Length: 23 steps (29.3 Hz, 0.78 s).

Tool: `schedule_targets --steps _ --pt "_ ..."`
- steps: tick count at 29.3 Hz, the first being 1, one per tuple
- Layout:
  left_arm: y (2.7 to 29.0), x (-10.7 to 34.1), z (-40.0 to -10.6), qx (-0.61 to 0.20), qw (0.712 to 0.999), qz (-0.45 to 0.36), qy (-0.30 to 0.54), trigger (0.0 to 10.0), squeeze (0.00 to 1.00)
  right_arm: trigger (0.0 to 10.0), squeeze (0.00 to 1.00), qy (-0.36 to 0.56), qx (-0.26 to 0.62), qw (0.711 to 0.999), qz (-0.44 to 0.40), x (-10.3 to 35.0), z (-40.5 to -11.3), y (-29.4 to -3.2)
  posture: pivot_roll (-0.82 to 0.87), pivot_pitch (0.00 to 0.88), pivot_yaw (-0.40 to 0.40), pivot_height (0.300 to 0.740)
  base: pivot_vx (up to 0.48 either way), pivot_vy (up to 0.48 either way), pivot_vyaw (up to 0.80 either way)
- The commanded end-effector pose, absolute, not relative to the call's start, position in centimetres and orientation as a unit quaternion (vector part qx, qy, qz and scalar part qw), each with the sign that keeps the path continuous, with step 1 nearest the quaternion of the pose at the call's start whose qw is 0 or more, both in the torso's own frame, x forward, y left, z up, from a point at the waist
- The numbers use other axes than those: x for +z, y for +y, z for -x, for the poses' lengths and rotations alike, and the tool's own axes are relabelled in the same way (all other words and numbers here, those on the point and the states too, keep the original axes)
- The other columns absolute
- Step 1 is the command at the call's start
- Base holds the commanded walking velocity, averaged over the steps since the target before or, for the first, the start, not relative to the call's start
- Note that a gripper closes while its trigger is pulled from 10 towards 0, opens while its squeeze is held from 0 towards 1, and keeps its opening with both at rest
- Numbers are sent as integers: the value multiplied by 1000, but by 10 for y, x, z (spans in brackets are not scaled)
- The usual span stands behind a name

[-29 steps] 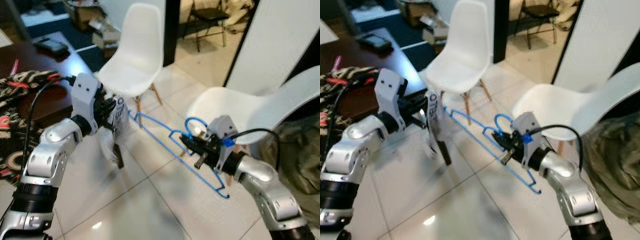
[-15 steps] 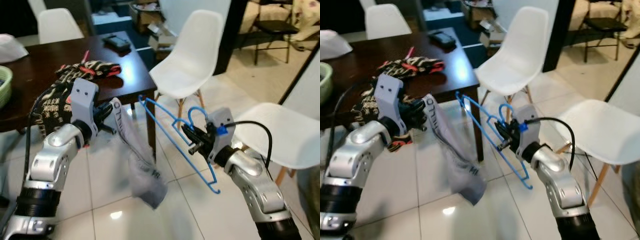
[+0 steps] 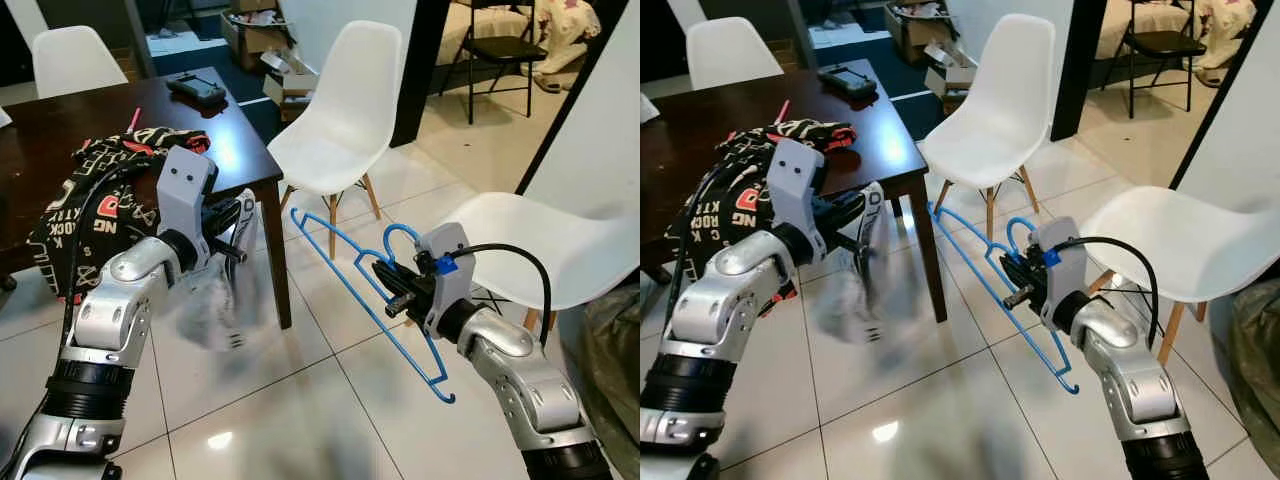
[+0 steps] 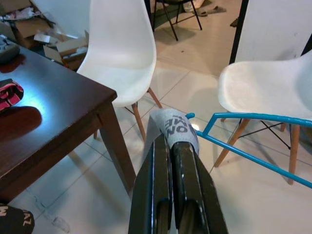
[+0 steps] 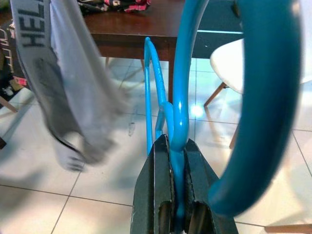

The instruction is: Hang hanger

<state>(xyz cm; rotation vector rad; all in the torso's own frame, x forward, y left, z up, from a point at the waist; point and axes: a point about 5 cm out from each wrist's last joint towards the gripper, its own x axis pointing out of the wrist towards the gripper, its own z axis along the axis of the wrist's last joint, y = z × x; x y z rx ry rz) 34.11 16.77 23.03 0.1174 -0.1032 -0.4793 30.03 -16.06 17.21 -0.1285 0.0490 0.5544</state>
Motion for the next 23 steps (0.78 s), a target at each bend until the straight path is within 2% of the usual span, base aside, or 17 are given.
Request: schedule_targets --steps 1,4,15,23 --pt "170 229 -341 -237 968 -74 -45 10000 0 10000 0 21 279 958 61 174 -299 -155 27 138 11 740 0 -480 0" --pt "170 230 -342 -229 969 -75 -47 10000 0 10000 0 24 279 958 58 174 -299 -155 27 139 12 740 0 -480 0" --pt "176 241 -350 -212 972 -82 -60 10000 0 10000 0 41 285 956 55 176 -298 -163 30 140 11 740 0 0 0" --pt "176 246 -360 -211 971 -99 -59 10000 0 10000 0 94 388 913 88 168 -277 -163 23 144 5 740 0 0 0"
